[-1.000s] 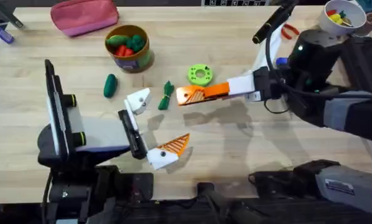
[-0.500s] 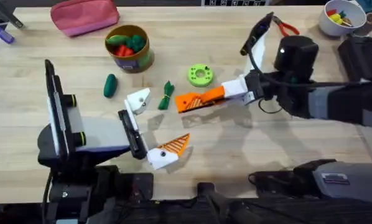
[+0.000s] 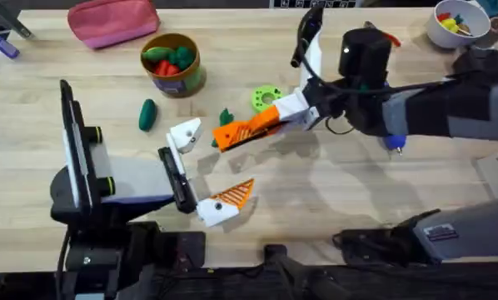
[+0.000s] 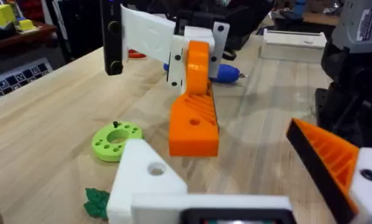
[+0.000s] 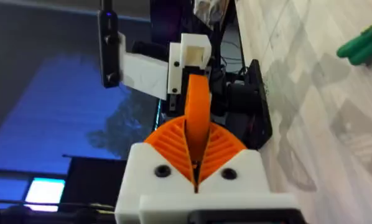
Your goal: Pick up the gripper from the table and insert it into the empty holder that is missing its gripper. Then pick up a screw, insert it into the mounting hole, and use the screwdriver to tighten it. Finally, clean up the table by picking up the vegetable and placing it into the bucket.
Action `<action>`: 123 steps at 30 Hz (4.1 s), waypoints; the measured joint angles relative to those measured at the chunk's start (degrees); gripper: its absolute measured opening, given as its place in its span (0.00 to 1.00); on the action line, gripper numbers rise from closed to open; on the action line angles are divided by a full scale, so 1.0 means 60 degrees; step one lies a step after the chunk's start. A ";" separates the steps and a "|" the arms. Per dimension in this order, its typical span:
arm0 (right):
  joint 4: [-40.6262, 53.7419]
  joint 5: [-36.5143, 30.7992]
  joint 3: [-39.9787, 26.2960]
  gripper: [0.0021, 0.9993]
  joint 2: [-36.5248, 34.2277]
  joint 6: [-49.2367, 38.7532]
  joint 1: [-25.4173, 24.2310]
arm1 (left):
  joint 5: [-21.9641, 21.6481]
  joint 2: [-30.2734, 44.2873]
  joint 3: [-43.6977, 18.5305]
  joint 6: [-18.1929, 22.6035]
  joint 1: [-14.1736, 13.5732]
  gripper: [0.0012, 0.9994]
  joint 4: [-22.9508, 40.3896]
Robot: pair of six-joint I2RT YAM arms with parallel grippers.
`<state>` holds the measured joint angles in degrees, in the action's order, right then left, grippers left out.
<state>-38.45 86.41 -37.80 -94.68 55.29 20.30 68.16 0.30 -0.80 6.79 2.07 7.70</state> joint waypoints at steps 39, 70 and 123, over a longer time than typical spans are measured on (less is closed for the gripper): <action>-0.0846 -0.0449 -0.0710 0.00 -0.0641 0.0576 0.0768 | 0.0000 0.0000 0.0000 -0.0001 0.0000 0.99 0.0000; -0.0919 -0.1296 -0.0746 0.00 -0.0641 0.0758 0.1227 | -0.0004 0.0001 0.0000 -0.0152 0.0000 0.99 0.0004; -0.1418 -0.2612 -0.0746 0.00 -0.0640 0.1800 0.1864 | -0.0109 0.0004 0.0000 -0.0328 0.0011 0.99 -0.0004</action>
<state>-46.96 70.74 -42.28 -98.52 66.08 31.48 67.51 0.32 -0.80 4.82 2.13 7.68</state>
